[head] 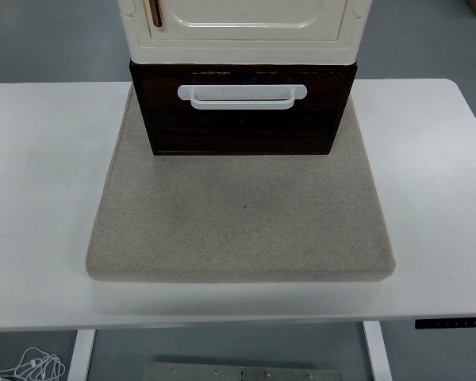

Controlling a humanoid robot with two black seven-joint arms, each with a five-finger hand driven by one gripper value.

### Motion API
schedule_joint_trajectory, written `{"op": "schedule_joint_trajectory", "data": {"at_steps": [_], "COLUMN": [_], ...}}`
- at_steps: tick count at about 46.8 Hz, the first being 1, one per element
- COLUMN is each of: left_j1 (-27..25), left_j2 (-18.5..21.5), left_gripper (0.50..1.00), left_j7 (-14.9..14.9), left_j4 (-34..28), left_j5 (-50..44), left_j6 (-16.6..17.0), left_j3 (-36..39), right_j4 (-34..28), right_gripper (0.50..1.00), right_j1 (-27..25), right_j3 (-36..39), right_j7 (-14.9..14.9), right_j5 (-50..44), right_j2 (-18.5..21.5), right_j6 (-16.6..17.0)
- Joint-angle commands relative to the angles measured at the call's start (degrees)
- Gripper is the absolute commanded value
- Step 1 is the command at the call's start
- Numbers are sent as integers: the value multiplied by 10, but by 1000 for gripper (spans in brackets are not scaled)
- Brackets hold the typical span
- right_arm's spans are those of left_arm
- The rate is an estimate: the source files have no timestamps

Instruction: Open the drawer under the combination cabinet

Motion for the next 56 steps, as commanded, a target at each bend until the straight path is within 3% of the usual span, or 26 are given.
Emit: {"op": "schedule_joint_trajectory", "data": {"at_steps": [1,12,26,39,42,48,56], "left_j1": [-10,-29,-63,-63,-64,-68,-65], "left_j2": [18,51,59,57,56,48,29], "left_gripper": [1000,1000,1000,1000,1000,1000,1000], "left_j7": [0,0,-1,0,16,83,121], "left_j4": [-64,-236,-417,-550,-567,-585,-599], "left_j5": [-1,0,4,95,112,117,117], "left_j6": [5,7,7,24,31,62,106], "left_j3": [29,117,253,392,415,441,455], "right_j4": [0,0,0,0,0,0,0], "right_gripper": [926,926,926,926,926,928,928], "right_j1": [0,0,0,0,0,0,0], "right_j3": [0,0,0,0,0,0,0], "right_j7": [0,0,0,0,0,0,0], "right_j5": [0,0,0,0,0,0,0], "right_j2": [0,0,0,0,0,0,0], "right_j6": [0,0,0,0,0,0,0]}}
